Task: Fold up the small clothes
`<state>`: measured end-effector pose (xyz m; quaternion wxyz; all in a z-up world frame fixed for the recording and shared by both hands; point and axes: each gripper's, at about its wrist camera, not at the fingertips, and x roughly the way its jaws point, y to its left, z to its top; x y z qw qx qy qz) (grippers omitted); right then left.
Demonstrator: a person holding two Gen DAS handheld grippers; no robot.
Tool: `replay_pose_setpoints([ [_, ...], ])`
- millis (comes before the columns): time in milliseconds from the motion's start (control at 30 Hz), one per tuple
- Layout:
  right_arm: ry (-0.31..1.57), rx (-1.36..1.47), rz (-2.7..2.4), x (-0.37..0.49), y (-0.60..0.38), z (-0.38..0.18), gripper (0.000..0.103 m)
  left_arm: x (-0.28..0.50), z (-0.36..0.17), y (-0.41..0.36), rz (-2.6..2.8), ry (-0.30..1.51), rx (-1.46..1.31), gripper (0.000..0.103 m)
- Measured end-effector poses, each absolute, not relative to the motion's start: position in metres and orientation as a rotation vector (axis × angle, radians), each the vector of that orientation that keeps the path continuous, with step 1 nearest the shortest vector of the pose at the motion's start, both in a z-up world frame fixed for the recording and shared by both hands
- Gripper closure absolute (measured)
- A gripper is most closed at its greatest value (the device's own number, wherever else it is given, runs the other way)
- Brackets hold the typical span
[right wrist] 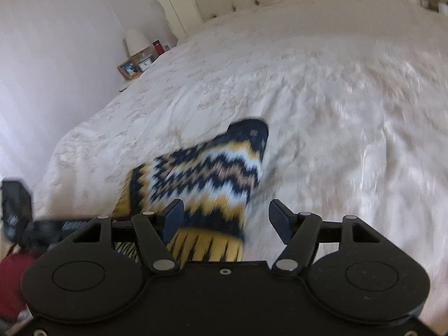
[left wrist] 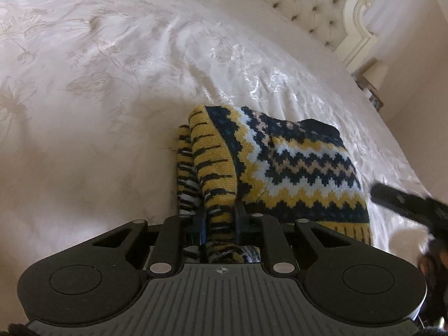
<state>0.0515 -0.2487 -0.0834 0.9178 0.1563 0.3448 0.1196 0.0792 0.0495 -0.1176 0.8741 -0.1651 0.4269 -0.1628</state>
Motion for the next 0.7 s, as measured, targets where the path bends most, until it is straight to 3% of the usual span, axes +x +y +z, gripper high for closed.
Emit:
replay_pose_setpoints([
  [200, 0.808, 0.194, 0.139, 0.111, -0.232, -0.118, 0.033, 0.076, -0.121, 0.047, -0.334, 0.874, -0.326, 0.082],
  [367, 0.827, 0.272, 0.133, 0.118, -0.237, -0.141, 0.032, 0.073, -0.118, 0.041, -0.321, 0.855, -0.274, 0.075],
  [633, 0.759, 0.351, 0.112, 0.073, -0.258, -0.114, 0.020, 0.053, -0.091, 0.038, -0.264, 0.808, -0.211, 0.030],
  [700, 0.723, 0.367, 0.118, 0.054, -0.257, -0.102, 0.004, 0.044, -0.082, 0.036, -0.265, 0.791, -0.199, 0.022],
])
